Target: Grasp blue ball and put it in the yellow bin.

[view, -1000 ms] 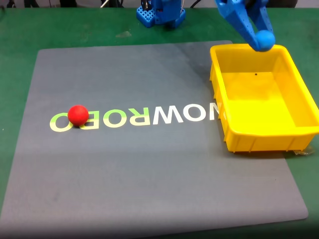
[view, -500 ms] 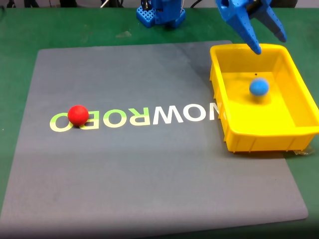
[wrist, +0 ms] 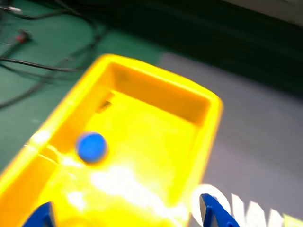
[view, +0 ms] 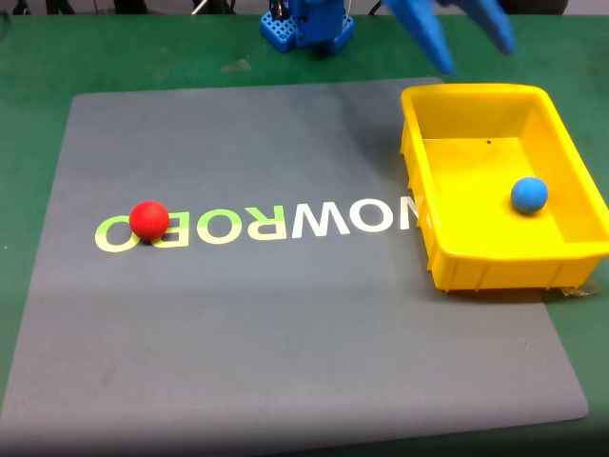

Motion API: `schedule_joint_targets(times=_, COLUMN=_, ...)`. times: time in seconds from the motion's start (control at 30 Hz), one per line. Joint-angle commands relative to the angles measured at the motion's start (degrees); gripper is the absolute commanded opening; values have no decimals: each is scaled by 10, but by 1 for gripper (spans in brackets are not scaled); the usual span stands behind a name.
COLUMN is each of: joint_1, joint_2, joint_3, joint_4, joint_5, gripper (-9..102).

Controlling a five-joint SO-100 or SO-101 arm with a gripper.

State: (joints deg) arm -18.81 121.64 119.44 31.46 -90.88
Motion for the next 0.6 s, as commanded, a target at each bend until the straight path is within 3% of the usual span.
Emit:
schedule_joint_targets(times=0.0, joint_1=65, joint_2=105, joint_3=87, joint_4=-3, joint_5=-18, gripper=25)
schedule_joint_targets(times=0.2, joint_1=144, joint_2=302, joint_3=321, joint_4=3, joint_5=-56, gripper=0)
schedule_joint_targets(times=0.57, joint_1=200, joint_2=625, joint_3=537, joint_4=242, joint_5=-73, gripper=0)
